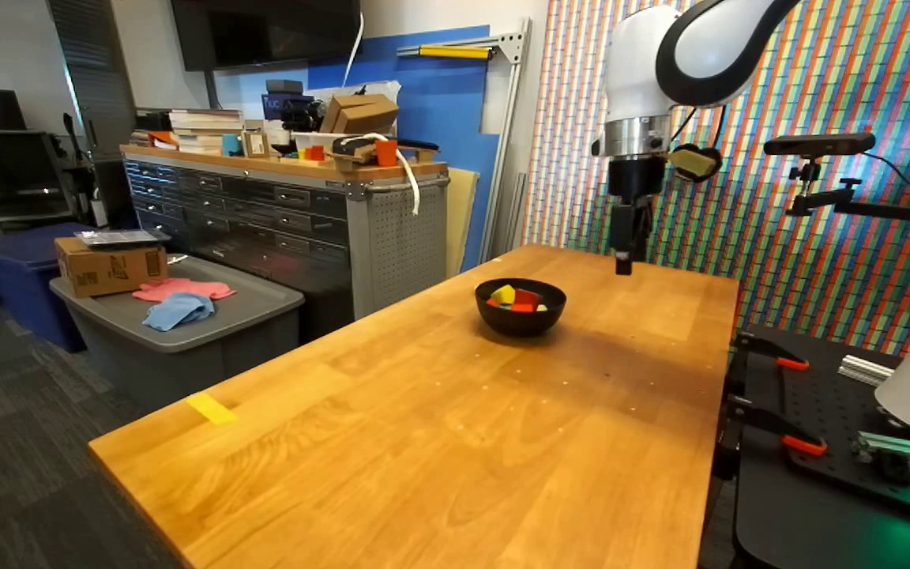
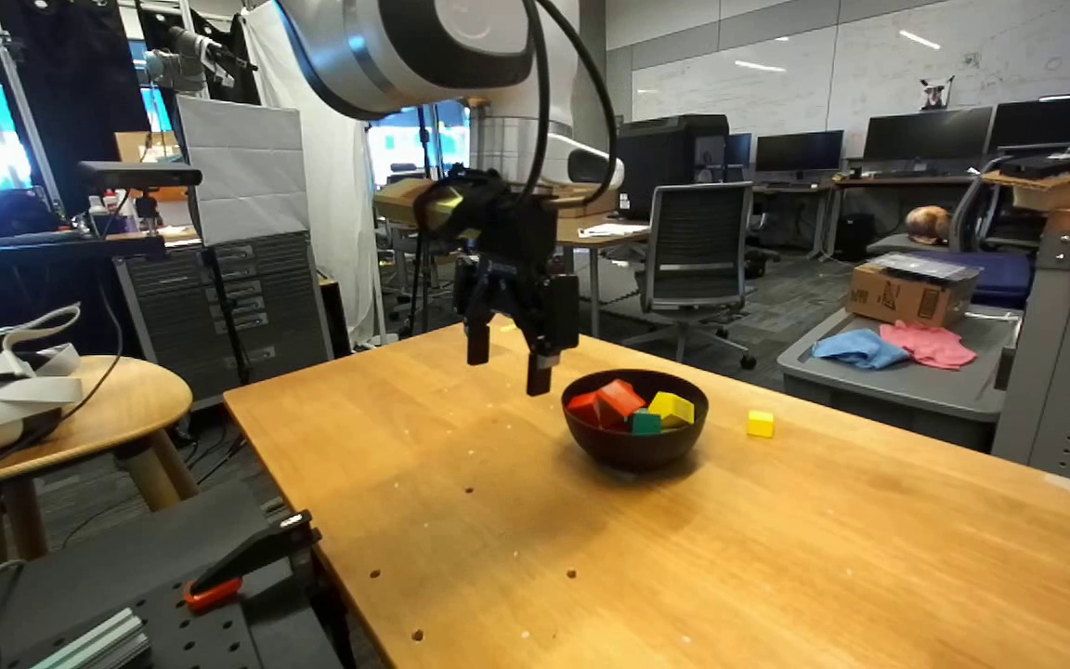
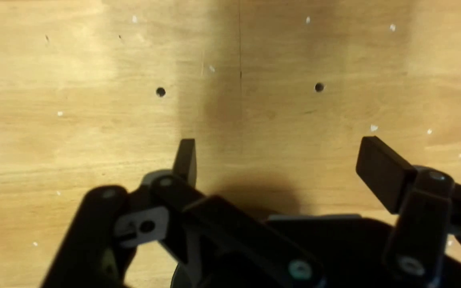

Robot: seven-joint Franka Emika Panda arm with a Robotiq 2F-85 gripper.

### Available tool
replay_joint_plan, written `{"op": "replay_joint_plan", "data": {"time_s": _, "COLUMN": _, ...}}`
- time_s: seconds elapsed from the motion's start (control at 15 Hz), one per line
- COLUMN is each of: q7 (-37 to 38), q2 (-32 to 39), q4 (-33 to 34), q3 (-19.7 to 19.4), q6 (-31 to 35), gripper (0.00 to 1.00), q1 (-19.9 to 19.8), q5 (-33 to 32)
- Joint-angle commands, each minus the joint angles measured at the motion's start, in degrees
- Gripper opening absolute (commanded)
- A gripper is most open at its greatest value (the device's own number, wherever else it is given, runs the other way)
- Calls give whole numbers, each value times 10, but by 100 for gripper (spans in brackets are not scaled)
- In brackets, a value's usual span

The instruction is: Put all the blocks one at a time in the bowl except the right yellow block farthest away from you

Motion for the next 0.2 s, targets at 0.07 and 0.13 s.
{"op": "replay_joint_plan", "data": {"time_s": 0.07, "q7": -51, "q2": -52, "q4": -53, "q3": 8, "q6": -6, "gripper": 100, "q1": -7, "q5": 28}}
{"op": "replay_joint_plan", "data": {"time_s": 0.13, "q7": -62, "q2": -71, "q4": -70, "q3": 7, "q6": -7, "gripper": 100, "q1": -6, "q5": 33}}
